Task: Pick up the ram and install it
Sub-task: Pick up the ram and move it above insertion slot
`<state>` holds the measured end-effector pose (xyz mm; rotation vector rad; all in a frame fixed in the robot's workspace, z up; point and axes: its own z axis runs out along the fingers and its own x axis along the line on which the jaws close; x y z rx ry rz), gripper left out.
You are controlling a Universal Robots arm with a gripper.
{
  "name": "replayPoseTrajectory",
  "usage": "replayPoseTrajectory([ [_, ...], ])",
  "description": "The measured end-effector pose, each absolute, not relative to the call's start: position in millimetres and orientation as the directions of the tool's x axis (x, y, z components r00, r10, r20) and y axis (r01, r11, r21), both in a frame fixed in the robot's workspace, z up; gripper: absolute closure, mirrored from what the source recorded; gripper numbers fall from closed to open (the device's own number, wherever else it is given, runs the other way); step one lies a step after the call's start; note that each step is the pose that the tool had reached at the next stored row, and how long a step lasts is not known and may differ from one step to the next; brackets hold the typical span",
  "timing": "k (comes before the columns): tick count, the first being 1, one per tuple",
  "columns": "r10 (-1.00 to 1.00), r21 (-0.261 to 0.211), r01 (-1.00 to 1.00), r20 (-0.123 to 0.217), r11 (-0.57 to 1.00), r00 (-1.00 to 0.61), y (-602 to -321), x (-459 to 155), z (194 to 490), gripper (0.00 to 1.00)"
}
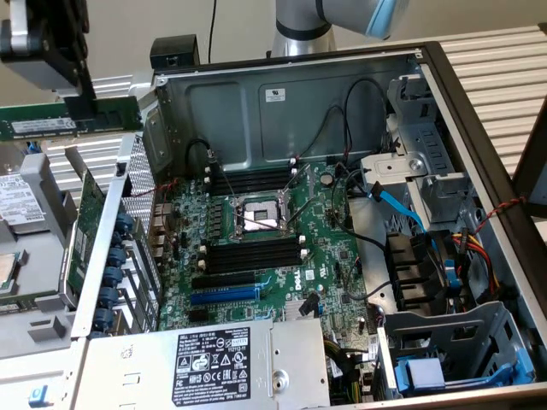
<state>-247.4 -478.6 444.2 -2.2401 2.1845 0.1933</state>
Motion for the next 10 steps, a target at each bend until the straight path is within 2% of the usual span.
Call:
replayPoseTrajectory([
  [10, -0.996, 0.079, -0.996, -0.092, -0.029, 0.021, -472.5, -211.7, 444.2, 0.87],
])
